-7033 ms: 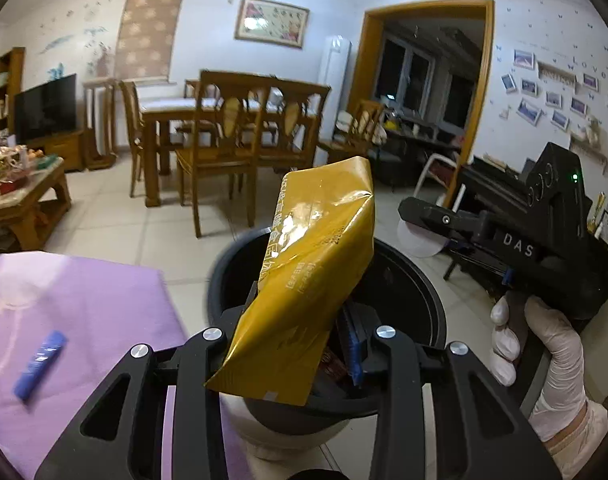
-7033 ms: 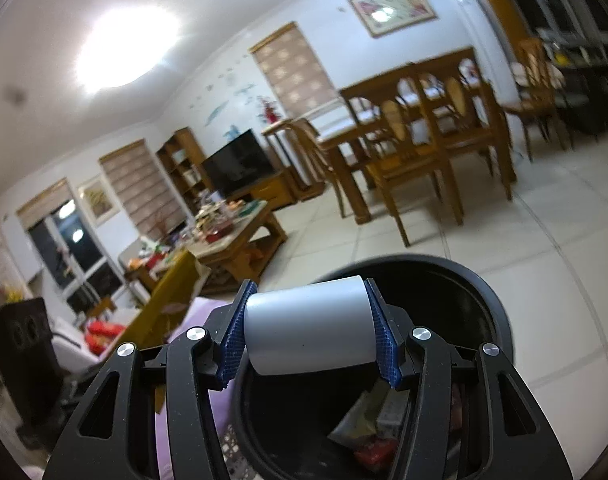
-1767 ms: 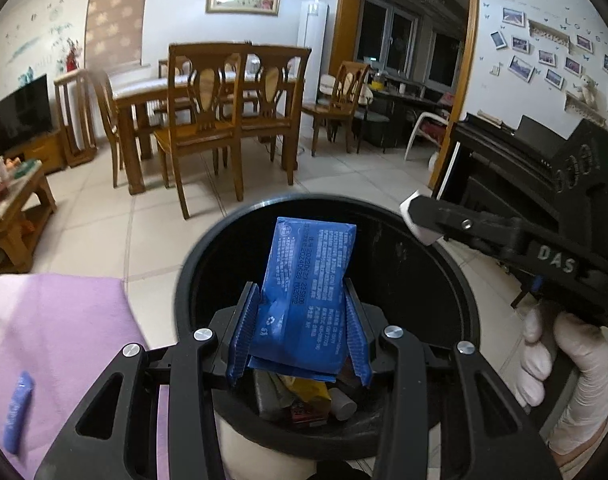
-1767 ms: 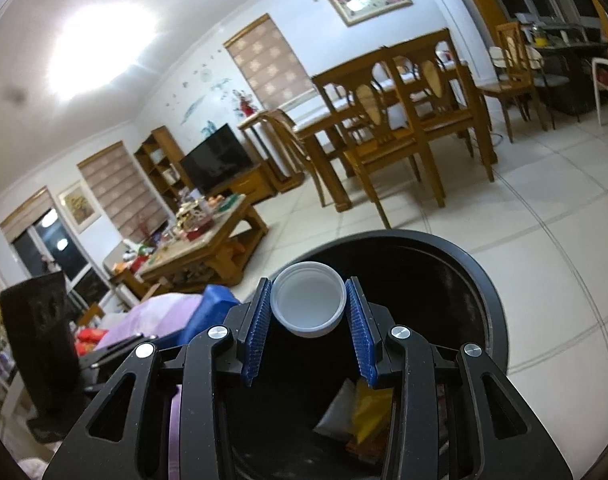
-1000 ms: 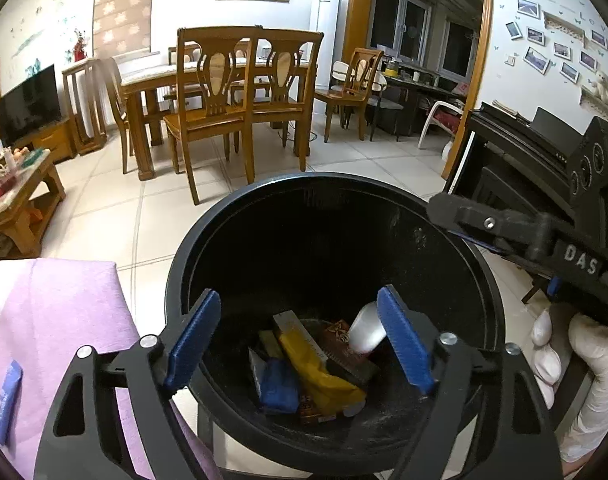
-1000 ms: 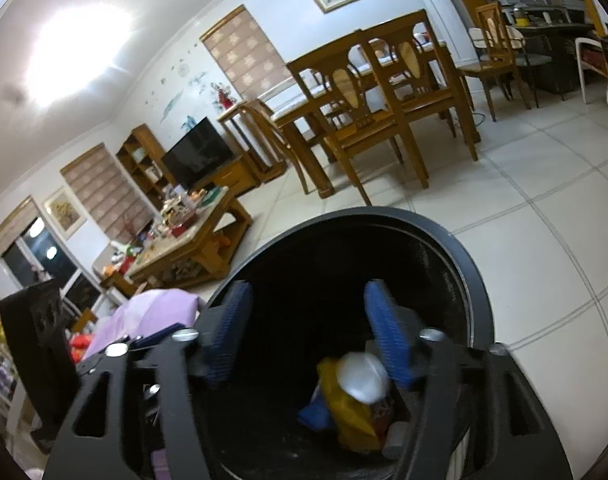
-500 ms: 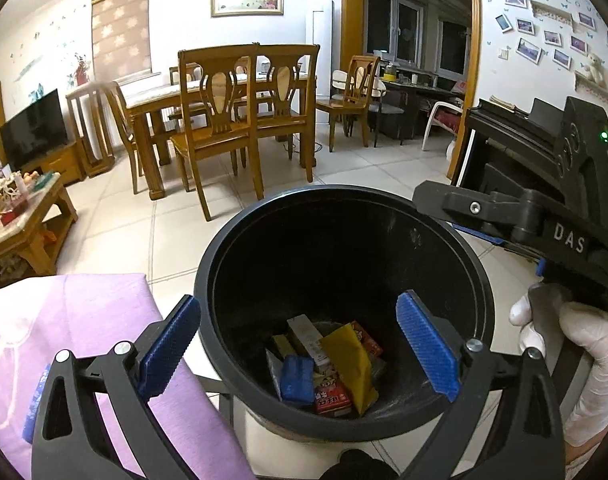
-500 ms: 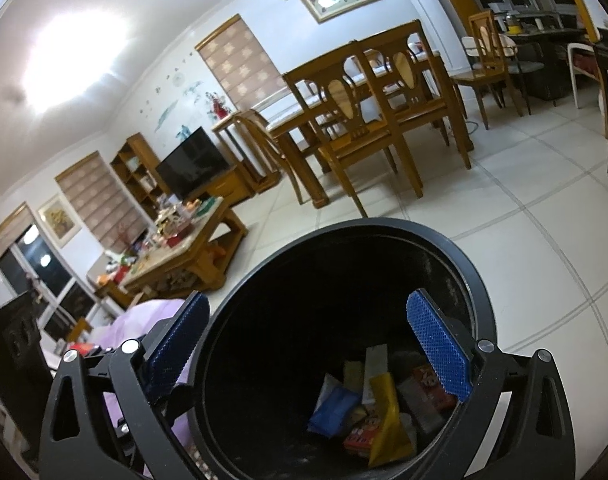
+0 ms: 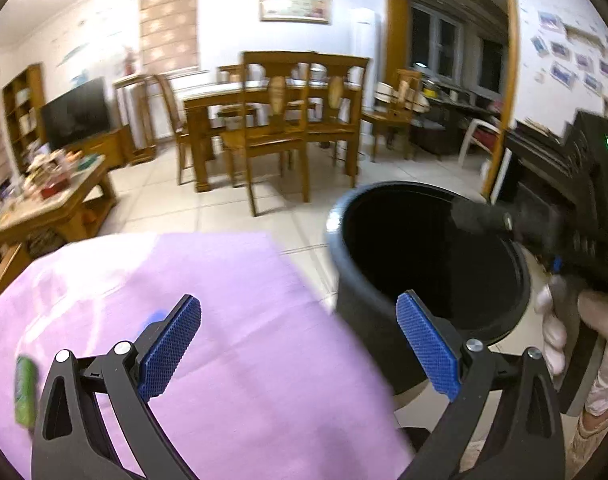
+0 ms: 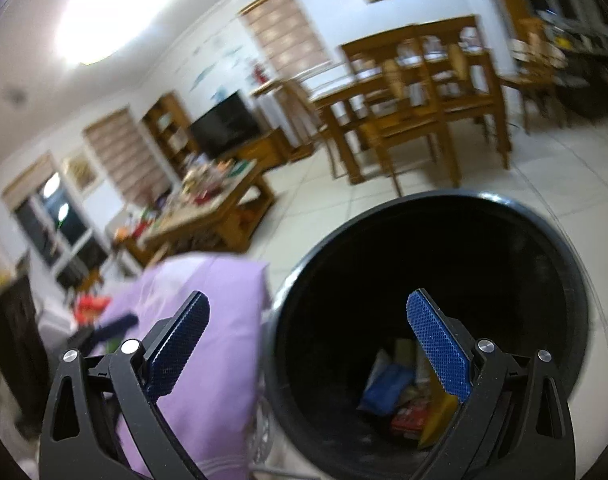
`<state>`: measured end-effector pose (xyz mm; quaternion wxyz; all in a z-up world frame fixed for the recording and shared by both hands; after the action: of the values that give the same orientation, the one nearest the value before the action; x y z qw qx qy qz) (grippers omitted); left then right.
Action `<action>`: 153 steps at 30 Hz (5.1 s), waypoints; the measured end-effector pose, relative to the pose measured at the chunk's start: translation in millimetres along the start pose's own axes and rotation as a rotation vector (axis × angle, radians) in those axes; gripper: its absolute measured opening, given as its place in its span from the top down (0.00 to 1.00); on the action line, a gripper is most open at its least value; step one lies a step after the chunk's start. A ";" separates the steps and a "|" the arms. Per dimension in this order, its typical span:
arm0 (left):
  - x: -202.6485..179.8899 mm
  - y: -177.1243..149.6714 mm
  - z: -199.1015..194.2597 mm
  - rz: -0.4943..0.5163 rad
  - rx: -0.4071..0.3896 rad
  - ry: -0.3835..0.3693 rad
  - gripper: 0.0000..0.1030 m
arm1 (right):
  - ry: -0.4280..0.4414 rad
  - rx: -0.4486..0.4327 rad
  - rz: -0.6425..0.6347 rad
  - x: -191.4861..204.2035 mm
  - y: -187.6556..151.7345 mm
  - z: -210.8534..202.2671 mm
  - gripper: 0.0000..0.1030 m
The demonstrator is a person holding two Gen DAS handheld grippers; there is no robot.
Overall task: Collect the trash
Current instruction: 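Move both open tools back over the table toward the gum and stick, then grasp the green gum pack with the left tool while the right tool grasps the blue stick, then carry the gum pack and blue stick over the black bin, then open both tools to drop the gum pack and stick into the bin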
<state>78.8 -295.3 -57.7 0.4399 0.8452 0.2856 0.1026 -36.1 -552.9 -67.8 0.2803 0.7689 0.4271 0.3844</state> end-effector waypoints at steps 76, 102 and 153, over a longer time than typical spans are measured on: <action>234.1 -84.7 -100.7 -0.376 0.052 0.183 0.70 | 0.286 0.330 -0.482 286.9 -84.5 113.0 0.93; -19.9 36.3 -41.5 0.024 -0.081 -0.054 0.70 | 0.156 -0.072 -0.065 45.2 12.5 -61.2 0.93; -131.1 22.8 108.6 0.103 0.116 -0.200 0.08 | -0.065 -0.085 0.218 -144.6 -6.0 -42.4 0.25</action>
<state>26.9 -455.1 -93.5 0.4107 0.8888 0.2019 0.0238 -123.1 -671.8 -100.0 0.2827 0.8104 0.3149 0.4052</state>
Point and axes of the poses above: each gripper's, at about its wrist camera, not at the fingertips, and z roughly the way its jaws point, x to its left, y to its top, the point moved 8 cm from there along z, roughly the way its jaws point, and after that the axes turned 7 degrees about -y, right-handed, at the moved point
